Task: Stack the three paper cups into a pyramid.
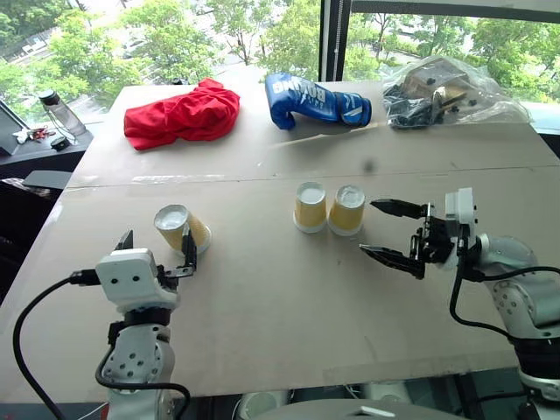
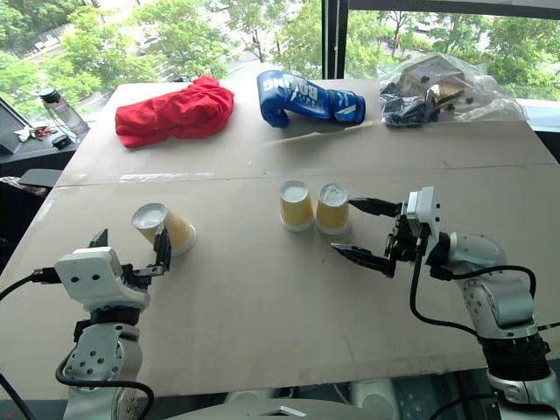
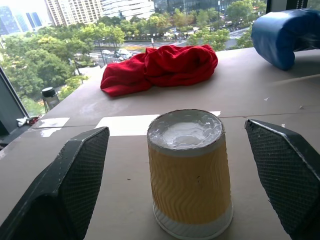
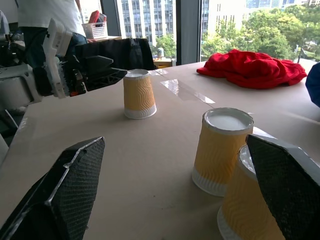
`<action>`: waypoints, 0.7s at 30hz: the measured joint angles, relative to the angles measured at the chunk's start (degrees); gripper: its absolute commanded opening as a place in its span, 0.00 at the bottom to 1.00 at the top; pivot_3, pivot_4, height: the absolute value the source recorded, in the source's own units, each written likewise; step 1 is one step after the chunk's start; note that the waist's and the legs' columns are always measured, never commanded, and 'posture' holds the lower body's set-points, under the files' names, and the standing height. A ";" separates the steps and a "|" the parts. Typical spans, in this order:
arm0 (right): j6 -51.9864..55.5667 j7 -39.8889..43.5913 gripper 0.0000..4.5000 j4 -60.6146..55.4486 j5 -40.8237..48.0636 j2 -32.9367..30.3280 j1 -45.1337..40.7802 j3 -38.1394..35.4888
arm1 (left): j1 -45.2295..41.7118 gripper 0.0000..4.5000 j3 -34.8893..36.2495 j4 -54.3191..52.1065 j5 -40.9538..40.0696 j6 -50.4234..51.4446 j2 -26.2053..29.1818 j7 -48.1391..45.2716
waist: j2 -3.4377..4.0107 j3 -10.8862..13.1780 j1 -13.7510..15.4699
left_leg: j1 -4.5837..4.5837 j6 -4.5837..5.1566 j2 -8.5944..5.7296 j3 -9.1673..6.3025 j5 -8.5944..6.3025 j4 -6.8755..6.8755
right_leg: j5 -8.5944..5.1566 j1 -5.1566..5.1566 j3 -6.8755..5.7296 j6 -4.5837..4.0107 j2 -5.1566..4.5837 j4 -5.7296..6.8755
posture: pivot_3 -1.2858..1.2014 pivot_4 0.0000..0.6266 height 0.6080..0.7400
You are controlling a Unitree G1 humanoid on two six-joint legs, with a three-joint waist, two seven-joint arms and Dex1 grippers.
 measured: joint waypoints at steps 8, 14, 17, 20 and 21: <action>-1.50 0.38 0.99 -1.83 2.05 0.20 3.19 -0.58 | -3.95 1.00 1.07 5.73 -2.86 0.60 2.67 -2.46 | -0.04 0.00 -0.02 | 0.05 -0.01 0.02 -0.03 0.00 0.02 | 0.02 0.04 -0.02 -0.02 -0.02 0.04 | 0.52 0.24 0.98; -1.51 -1.36 0.99 -5.22 3.28 1.02 4.15 -0.56 | -8.49 1.00 0.89 9.58 -2.37 1.28 4.04 -2.42 | -0.14 -0.05 0.02 | 0.01 -0.01 0.01 -0.06 0.00 0.04 | 0.02 0.05 -0.01 -0.02 -0.05 0.02 | 0.52 0.24 0.98; -1.15 -2.93 1.00 -5.83 4.12 1.83 4.51 -0.56 | -11.90 0.94 0.44 10.65 -2.39 2.83 5.32 -2.84 | -0.15 -0.05 0.06 | 0.03 -0.01 0.01 -0.08 0.01 0.04 | 0.03 0.07 0.00 -0.02 -0.09 0.03 | 0.52 0.24 0.98; -0.92 -3.92 1.00 -6.36 4.34 1.94 4.48 -0.50 | -13.76 0.73 0.53 11.65 -2.71 3.27 5.96 -3.28 | -0.16 -0.06 -0.02 | 0.04 -0.01 0.01 -0.08 0.01 0.04 | 0.03 0.07 0.00 -0.03 -0.09 0.03 | 0.52 0.24 0.98; -0.78 -4.16 1.00 -6.37 4.41 1.94 4.47 -0.50 | -13.78 0.62 0.55 11.66 -2.85 3.33 6.17 -3.38 | -0.16 -0.06 -0.09 | 0.04 -0.02 0.01 -0.07 0.01 0.04 | 0.03 0.07 0.02 -0.03 -0.10 0.03 | 0.52 0.24 0.98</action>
